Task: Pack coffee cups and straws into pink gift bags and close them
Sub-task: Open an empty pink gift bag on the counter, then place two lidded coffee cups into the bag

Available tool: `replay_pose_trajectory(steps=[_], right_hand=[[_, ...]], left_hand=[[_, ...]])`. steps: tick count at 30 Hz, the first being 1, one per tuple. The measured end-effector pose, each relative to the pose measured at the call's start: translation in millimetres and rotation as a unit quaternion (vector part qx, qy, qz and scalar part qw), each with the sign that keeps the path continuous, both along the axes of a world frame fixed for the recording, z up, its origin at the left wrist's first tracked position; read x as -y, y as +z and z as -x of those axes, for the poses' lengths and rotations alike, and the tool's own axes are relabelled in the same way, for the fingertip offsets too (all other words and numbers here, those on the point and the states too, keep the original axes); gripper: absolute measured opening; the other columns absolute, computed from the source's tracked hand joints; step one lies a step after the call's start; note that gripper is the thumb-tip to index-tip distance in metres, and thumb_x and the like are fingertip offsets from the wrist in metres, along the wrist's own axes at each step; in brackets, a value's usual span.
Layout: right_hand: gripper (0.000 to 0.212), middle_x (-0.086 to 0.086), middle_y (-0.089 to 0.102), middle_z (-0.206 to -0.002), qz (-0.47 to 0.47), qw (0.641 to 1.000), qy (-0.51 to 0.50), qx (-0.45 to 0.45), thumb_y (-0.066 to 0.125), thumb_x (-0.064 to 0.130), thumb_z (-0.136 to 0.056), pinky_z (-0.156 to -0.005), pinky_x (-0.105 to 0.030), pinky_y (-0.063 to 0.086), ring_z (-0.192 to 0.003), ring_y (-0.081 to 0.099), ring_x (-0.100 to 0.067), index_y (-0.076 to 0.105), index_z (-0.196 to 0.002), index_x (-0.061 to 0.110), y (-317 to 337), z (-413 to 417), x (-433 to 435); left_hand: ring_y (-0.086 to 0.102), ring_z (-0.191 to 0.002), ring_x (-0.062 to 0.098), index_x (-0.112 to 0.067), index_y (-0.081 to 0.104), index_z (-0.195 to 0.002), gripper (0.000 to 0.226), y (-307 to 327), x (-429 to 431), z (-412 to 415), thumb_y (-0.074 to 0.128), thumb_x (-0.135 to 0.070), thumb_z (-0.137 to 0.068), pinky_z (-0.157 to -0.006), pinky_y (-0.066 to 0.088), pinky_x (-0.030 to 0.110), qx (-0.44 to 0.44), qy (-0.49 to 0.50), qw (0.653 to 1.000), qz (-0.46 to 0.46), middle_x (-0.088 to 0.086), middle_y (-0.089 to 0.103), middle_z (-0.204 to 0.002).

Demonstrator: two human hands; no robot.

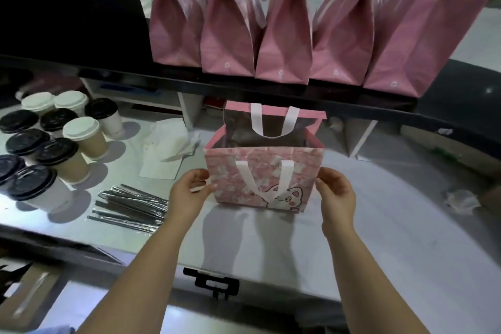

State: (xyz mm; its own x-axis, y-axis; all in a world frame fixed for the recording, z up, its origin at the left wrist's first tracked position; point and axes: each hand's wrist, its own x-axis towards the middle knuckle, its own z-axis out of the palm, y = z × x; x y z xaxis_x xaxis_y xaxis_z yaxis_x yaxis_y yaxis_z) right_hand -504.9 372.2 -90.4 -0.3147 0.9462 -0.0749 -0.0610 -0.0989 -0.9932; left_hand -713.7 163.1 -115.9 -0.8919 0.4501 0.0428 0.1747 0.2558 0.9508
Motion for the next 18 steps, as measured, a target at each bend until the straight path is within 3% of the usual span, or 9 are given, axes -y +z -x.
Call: replay_pose_trajectory(steps=[5, 8, 11, 14, 18], right_hand=[[0.020, 0.007, 0.072, -0.098, -0.126, 0.991, 0.017, -0.033, 0.067, 0.011, -0.087, -0.077, -0.018, 0.055, -0.093, 0.067, -0.007, 0.071, -0.097, 0.028, 75.4, 6.8, -12.1], [0.026, 0.013, 0.070, -0.100, -0.225, 0.969, 0.098, 0.012, 0.071, 0.014, -0.085, -0.082, -0.017, 0.049, -0.093, 0.063, 0.001, 0.069, -0.096, 0.036, 112.5, 26.3, -8.5], [0.028, 0.024, 0.062, -0.106, -0.343, 0.916, 0.184, 0.100, 0.071, 0.017, -0.084, -0.086, -0.009, 0.039, -0.097, 0.054, 0.008, 0.065, -0.102, 0.038, 128.9, 57.5, 9.3], [0.028, 0.014, 0.062, -0.113, -0.442, 0.850, 0.242, 0.151, 0.070, 0.018, -0.085, -0.094, -0.024, 0.041, -0.111, 0.051, -0.008, 0.066, -0.112, 0.025, 134.6, 90.9, 31.9], [0.035, 0.002, 0.062, -0.114, -0.531, 0.774, 0.289, 0.188, 0.072, 0.018, -0.083, -0.093, -0.037, 0.048, -0.104, 0.053, -0.019, 0.065, -0.118, 0.018, 136.2, 129.0, 64.3]], left_hand=[[0.064, -0.097, 0.003, -0.047, 0.065, -0.096, 0.031, 72.1, -3.2, 12.5, 0.081, -0.030, -0.075, -0.081, 0.051, 0.021, -0.061, -0.008, 0.996, -0.067, -0.020, 0.069, -0.101], [0.060, -0.101, -0.004, -0.046, 0.064, -0.101, 0.027, 113.2, -9.9, 15.7, 0.077, -0.040, -0.078, -0.084, 0.049, 0.020, -0.120, -0.014, 0.991, -0.060, -0.025, 0.066, -0.104], [0.058, -0.099, -0.001, -0.037, 0.065, -0.106, 0.028, 140.0, -10.9, 17.1, 0.076, -0.031, -0.081, -0.086, 0.047, 0.022, -0.241, -0.019, 0.970, -0.003, -0.022, 0.062, -0.103], [0.052, -0.107, 0.025, -0.024, 0.066, -0.113, 0.031, 154.0, -0.3, 22.8, 0.072, -0.026, -0.082, -0.092, 0.041, 0.034, -0.351, 0.007, 0.928, 0.126, -0.001, 0.061, -0.108], [0.046, -0.114, 0.028, -0.028, 0.062, -0.120, 0.039, 155.2, 37.5, 31.2, 0.067, -0.034, -0.082, -0.093, 0.037, 0.039, -0.390, 0.056, 0.882, 0.259, 0.001, 0.057, -0.117]])
